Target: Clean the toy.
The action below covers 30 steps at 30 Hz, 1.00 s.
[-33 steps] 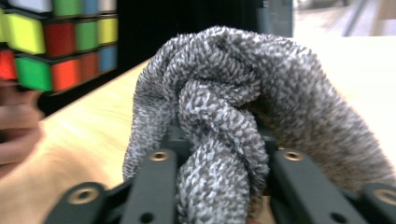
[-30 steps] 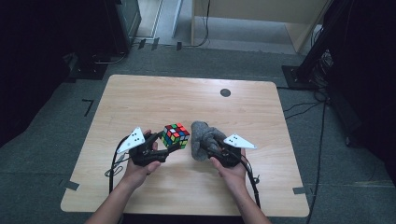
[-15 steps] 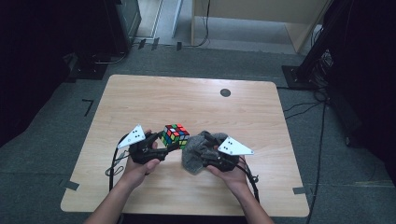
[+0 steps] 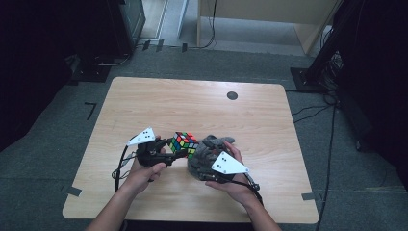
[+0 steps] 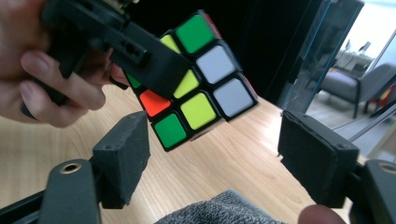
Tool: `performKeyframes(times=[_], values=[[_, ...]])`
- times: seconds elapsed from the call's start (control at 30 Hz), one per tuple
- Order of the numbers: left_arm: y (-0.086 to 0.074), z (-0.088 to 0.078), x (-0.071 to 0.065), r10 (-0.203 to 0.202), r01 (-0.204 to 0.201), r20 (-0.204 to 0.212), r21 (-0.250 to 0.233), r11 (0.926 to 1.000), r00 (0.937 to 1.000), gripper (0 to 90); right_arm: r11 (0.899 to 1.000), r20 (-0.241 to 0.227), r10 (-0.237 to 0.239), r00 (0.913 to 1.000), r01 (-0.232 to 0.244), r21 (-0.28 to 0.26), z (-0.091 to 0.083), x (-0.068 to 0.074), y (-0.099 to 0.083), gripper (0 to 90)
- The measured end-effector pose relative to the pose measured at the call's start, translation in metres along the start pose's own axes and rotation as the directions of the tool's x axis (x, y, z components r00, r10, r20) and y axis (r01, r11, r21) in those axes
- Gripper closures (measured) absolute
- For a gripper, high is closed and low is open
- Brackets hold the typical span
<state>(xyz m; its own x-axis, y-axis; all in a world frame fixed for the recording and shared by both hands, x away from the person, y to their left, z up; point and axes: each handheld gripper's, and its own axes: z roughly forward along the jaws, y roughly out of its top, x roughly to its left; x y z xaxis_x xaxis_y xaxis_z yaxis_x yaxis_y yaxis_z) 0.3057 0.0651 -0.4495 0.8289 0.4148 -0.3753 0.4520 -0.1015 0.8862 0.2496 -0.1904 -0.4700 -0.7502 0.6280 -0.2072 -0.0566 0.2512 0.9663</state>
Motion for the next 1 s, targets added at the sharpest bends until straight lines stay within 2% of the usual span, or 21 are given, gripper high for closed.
performKeyframes(times=[0.13, 0.27, 0.4, 0.5, 0.57, 0.63, 0.7, 0.8, 0.87, 1.0], values=[[0.002, 0.002, -0.001, -0.024, 0.023, 0.03, 0.028, 0.9994, 0.9993, 34.2, 0.999, 0.013, -0.047, 0.9988, 0.046, 0.017, 0.002, 0.005, 0.0, 26.7], [0.004, 0.005, -0.003, -0.048, 0.046, 0.039, 0.055, 0.9974, 0.9981, 34.1, 0.995, 0.025, -0.097, 0.9949, 0.097, 0.025, 0.005, 0.009, -0.001, 26.6], [0.003, 0.01, -0.005, -0.057, 0.053, 0.041, 0.097, 0.9939, 0.9975, 34.0, 0.987, 0.046, -0.158, 0.9864, 0.155, 0.046, 0.008, 0.013, -0.003, 26.7], [0.003, 0.013, -0.007, -0.056, 0.049, 0.054, 0.115, 0.9922, 0.997, 33.8, 0.976, 0.065, -0.212, 0.9752, 0.207, 0.066, 0.01, 0.016, -0.006, 27.9], [0.003, 0.014, -0.007, -0.058, 0.052, 0.045, 0.119, 0.9915, 0.9973, 33.1, 0.97, 0.069, -0.239, 0.9687, 0.234, 0.072, 0.01, 0.017, -0.007, 30.6], [0.003, 0.013, -0.005, -0.081, 0.074, 0.063, 0.109, 0.9913, 0.9947, 31.3, 0.964, 0.07, -0.26, 0.9631, 0.255, 0.074, 0.009, 0.017, -0.007, 33.8], [0.004, 0.01, -0.004, -0.088, 0.081, 0.077, 0.091, 0.9926, 0.9931, 29.9, 0.966, 0.055, -0.252, 0.9661, 0.248, 0.075, 0.009, 0.016, -0.007, 34.2], [0.005, 0.009, -0.004, -0.076, 0.07, 0.085, 0.077, 0.9946, 0.9935, 26.2, 0.971, 0.042, -0.231, 0.9719, 0.228, 0.078, 0.008, 0.014, -0.007, 34.4], [0.006, 0.006, -0.004, -0.063, 0.059, 0.08, 0.058, 0.9966, 0.9948, 23.3, 0.976, 0.037, -0.205, 0.9781, 0.201, 0.083, 0.007, 0.013, -0.007, 34.4], [0.008, -0.003, -0.001, -0.043, 0.042, 0.066, 0.006, 0.9991, 0.9969, 20.1, 0.982, 0.049, -0.164, 0.9852, 0.158, 0.106, 0.004, 0.005, -0.01, 34.4]])
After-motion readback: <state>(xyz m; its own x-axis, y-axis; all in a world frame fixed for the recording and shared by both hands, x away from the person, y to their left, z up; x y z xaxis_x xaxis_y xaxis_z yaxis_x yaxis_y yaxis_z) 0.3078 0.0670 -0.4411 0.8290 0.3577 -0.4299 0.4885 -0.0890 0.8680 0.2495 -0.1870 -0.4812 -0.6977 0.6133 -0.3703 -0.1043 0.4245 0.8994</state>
